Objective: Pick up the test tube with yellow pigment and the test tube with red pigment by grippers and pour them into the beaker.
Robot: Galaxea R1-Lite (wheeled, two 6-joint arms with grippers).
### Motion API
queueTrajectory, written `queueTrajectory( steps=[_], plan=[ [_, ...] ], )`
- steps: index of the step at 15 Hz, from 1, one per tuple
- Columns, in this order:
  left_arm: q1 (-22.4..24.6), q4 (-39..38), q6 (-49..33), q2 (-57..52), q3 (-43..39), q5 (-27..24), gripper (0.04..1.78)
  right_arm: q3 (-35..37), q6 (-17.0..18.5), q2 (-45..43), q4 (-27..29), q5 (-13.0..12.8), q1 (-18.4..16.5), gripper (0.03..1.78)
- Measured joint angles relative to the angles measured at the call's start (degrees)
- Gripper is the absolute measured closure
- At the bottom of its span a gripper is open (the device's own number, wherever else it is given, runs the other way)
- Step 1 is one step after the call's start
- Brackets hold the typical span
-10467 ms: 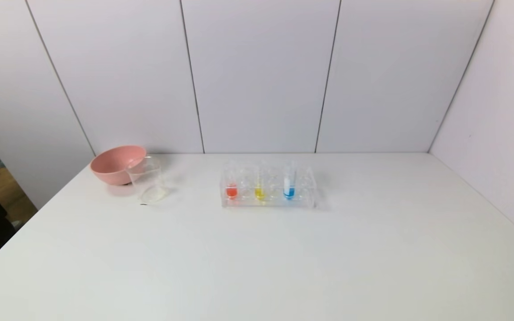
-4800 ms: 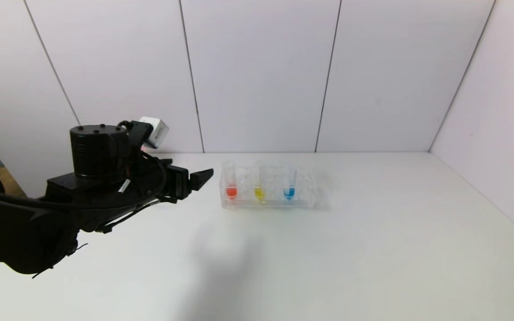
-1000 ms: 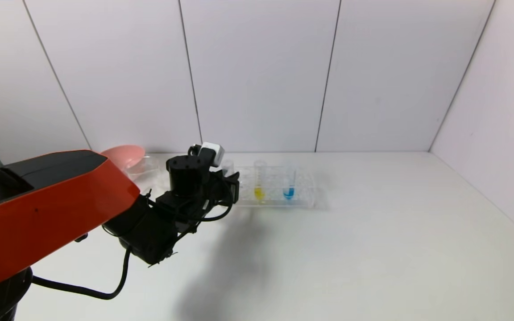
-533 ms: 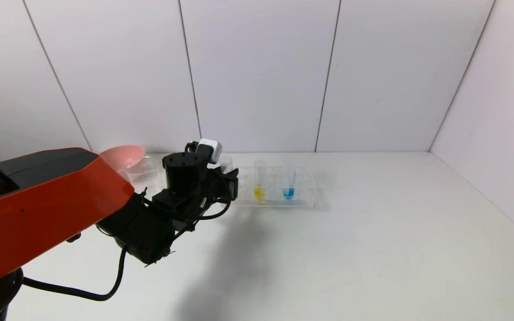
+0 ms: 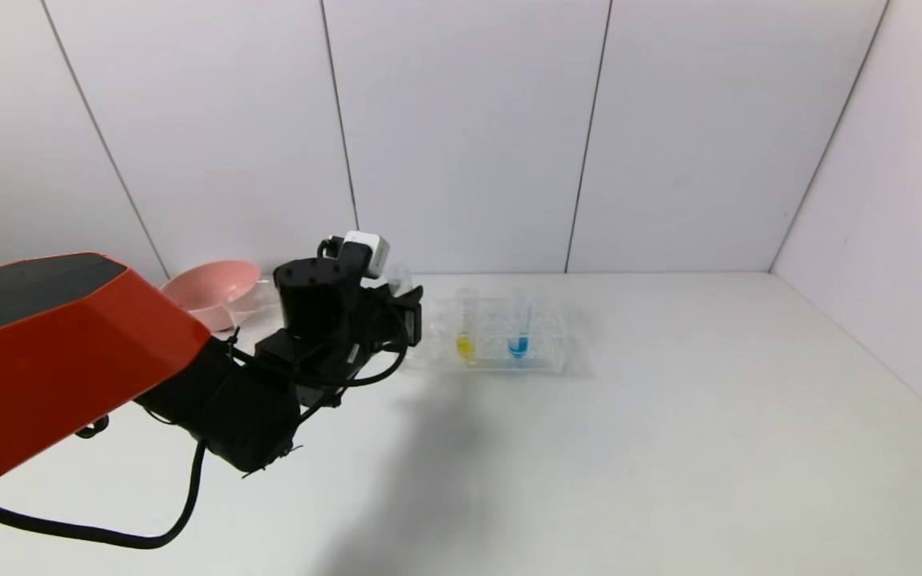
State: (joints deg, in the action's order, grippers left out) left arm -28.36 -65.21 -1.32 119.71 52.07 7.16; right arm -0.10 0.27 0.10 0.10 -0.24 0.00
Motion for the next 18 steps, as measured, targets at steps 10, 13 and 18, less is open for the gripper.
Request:
queueTrajectory(
  steps=[10,13,18],
  plan=[
    [-0.45,0.52,0.41,-5.52,-1.60,0.45,1.37,0.00,-0.02,0.00,0.00,0.02,0.00,0.11],
    [-0.59,0.57,0.57,-7.72,-2.56,0.85,1.37,0.00,-0.02,0.00,0.00,0.04,0.00,0.11],
    [1.01,5.51,1.10,-13.53,-3.75,0.96,1.37,0.00,0.00,0.00,0.00,0.00,0.00,0.11]
  ],
)
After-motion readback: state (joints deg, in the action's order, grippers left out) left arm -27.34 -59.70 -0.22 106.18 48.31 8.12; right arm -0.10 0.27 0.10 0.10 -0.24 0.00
